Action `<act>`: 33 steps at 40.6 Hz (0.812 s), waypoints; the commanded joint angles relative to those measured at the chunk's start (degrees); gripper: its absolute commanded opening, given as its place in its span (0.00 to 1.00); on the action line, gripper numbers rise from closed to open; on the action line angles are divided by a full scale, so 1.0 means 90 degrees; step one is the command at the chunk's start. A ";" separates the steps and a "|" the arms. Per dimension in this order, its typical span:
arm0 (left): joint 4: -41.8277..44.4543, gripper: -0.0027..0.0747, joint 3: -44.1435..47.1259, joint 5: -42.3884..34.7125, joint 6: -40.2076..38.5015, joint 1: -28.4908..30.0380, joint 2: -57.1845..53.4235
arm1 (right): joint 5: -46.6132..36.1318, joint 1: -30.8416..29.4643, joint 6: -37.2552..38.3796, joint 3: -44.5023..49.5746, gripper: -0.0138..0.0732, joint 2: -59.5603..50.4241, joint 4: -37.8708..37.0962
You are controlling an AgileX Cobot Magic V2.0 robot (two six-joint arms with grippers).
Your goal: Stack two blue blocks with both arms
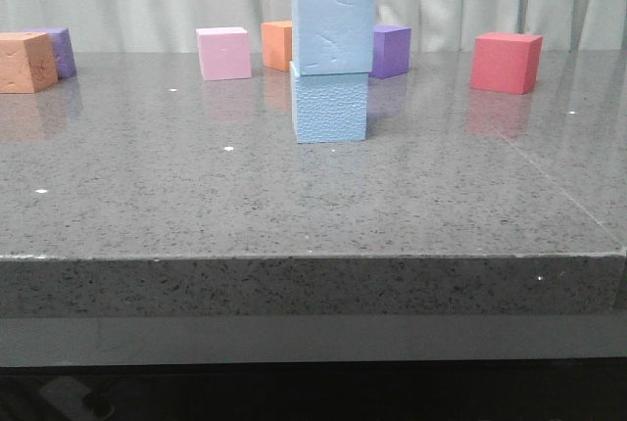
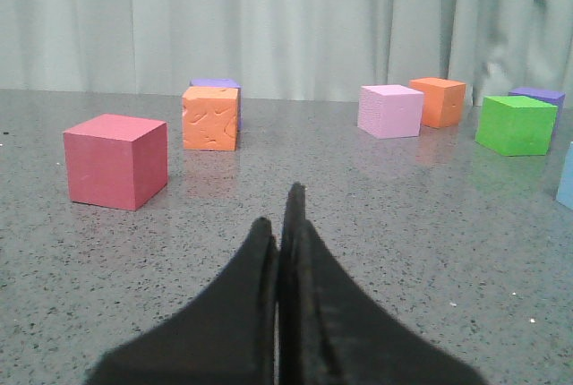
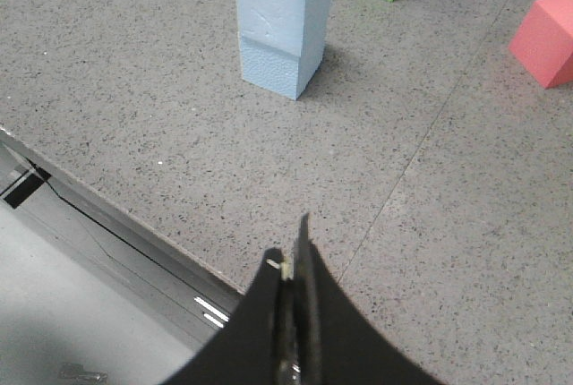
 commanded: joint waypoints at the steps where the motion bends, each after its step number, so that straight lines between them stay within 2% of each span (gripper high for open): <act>1: -0.0049 0.01 0.0009 -0.0559 -0.0043 0.0014 -0.0111 | -0.0428 -0.0026 -0.0047 -0.0145 0.08 -0.0012 0.0043; 16: -0.0049 0.01 0.0009 -0.0559 -0.0043 0.0014 -0.0111 | -0.0440 -0.0018 -0.0047 -0.0135 0.08 -0.0075 0.0033; 22: -0.0049 0.01 0.0009 -0.0559 -0.0043 0.0014 -0.0111 | -0.0625 -0.0076 -0.0047 0.0257 0.08 -0.0439 -0.0096; 26: -0.0049 0.01 0.0009 -0.0559 -0.0043 0.0014 -0.0111 | -0.1353 -0.0310 -0.0047 0.0838 0.08 -0.0942 -0.0267; 33: -0.0049 0.01 0.0009 -0.0559 -0.0043 0.0014 -0.0111 | -0.2929 -0.1154 -0.0047 0.2411 0.08 -0.2058 -0.0309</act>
